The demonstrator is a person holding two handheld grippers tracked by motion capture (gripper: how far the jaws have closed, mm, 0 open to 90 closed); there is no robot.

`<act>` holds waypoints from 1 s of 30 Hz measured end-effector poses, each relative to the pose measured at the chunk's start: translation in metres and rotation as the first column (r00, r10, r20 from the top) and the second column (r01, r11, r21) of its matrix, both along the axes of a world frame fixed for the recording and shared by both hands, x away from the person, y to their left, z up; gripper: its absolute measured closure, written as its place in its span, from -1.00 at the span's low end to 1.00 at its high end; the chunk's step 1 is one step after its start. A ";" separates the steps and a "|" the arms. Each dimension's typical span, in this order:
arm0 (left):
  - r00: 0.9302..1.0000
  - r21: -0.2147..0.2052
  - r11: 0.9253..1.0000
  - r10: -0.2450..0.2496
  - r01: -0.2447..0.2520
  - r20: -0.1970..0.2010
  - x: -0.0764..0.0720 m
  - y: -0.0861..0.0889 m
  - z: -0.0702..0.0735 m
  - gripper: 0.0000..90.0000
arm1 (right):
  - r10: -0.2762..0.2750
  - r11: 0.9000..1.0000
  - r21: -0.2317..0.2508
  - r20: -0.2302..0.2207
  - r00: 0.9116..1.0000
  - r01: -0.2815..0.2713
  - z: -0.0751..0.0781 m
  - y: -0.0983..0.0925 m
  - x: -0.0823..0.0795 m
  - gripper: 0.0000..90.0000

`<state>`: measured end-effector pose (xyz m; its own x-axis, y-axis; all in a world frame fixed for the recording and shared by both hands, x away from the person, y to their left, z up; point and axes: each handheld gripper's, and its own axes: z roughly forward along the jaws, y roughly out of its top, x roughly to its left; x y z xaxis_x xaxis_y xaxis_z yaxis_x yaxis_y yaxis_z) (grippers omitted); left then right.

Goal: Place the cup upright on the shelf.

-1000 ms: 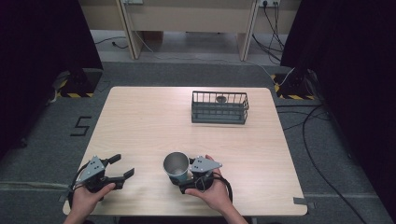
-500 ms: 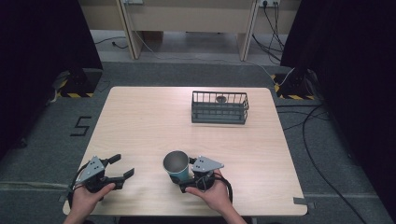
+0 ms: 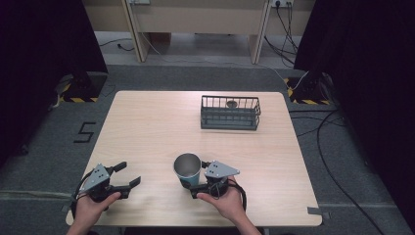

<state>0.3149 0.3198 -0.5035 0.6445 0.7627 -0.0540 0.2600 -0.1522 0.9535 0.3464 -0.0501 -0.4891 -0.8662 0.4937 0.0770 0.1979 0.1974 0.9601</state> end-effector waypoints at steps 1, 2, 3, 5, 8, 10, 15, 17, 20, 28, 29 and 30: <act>1.000 0.000 1.000 0.000 0.000 0.000 0.000 0.000 0.000 -0.63 | -0.003 1.000 0.001 0.003 1.000 0.003 0.001 -0.001 0.000 -0.61; 1.000 0.000 1.000 0.000 0.000 0.000 0.000 0.000 0.000 -0.63 | -0.005 1.000 0.004 0.005 1.000 0.005 0.002 -0.001 0.001 -0.61; 1.000 0.000 1.000 -0.001 0.001 0.000 0.000 0.000 0.000 -0.63 | -0.007 1.000 0.008 0.006 1.000 0.007 0.003 -0.002 0.001 -0.61; 1.000 0.001 1.000 0.000 0.000 0.000 0.000 0.000 0.000 -0.63 | -0.014 1.000 0.013 0.010 1.000 0.014 0.005 -0.004 0.001 -0.61; 1.000 0.000 1.000 -0.001 0.001 0.000 0.000 0.000 0.000 -0.63 | -0.020 1.000 0.022 0.016 1.000 0.020 0.009 -0.006 0.002 -0.61; 1.000 0.000 1.000 -0.001 0.001 0.000 0.000 0.000 0.000 -0.63 | -0.026 0.999 0.028 0.017 1.000 0.025 0.011 -0.007 0.003 -0.61; 1.000 0.000 1.000 -0.001 0.001 0.000 0.000 0.000 0.000 -0.63 | -0.042 0.998 0.040 0.028 0.999 0.041 0.016 -0.011 0.005 -0.61; 1.000 0.000 1.000 -0.001 0.001 0.000 0.000 0.000 0.000 -0.63 | -0.044 0.998 0.041 0.030 0.999 0.043 0.017 -0.012 0.006 -0.61; 1.000 0.000 1.000 -0.002 0.002 -0.001 0.000 0.000 0.000 -0.63 | -0.058 0.997 0.052 0.038 0.998 0.056 0.021 -0.016 0.008 -0.61; 1.000 0.000 1.000 -0.002 0.002 -0.001 0.000 0.000 0.000 -0.63 | -0.076 0.995 0.065 0.048 0.996 0.073 0.026 -0.021 0.010 -0.61; 1.000 0.000 1.000 -0.002 0.002 -0.001 0.000 0.000 0.000 -0.63 | -0.081 0.995 0.069 0.050 0.995 0.078 0.028 -0.022 0.011 -0.61; 1.000 0.000 1.000 -0.002 0.002 -0.001 0.000 0.000 0.000 -0.63 | -0.081 0.995 0.069 0.050 0.995 0.078 0.028 -0.022 0.011 -0.61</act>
<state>0.3149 0.3197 -0.5034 0.6460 0.7613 -0.0546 0.2603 -0.1525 0.9534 0.3571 -0.0726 -0.4614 -0.8280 0.5566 0.0678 0.1595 0.1180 0.9801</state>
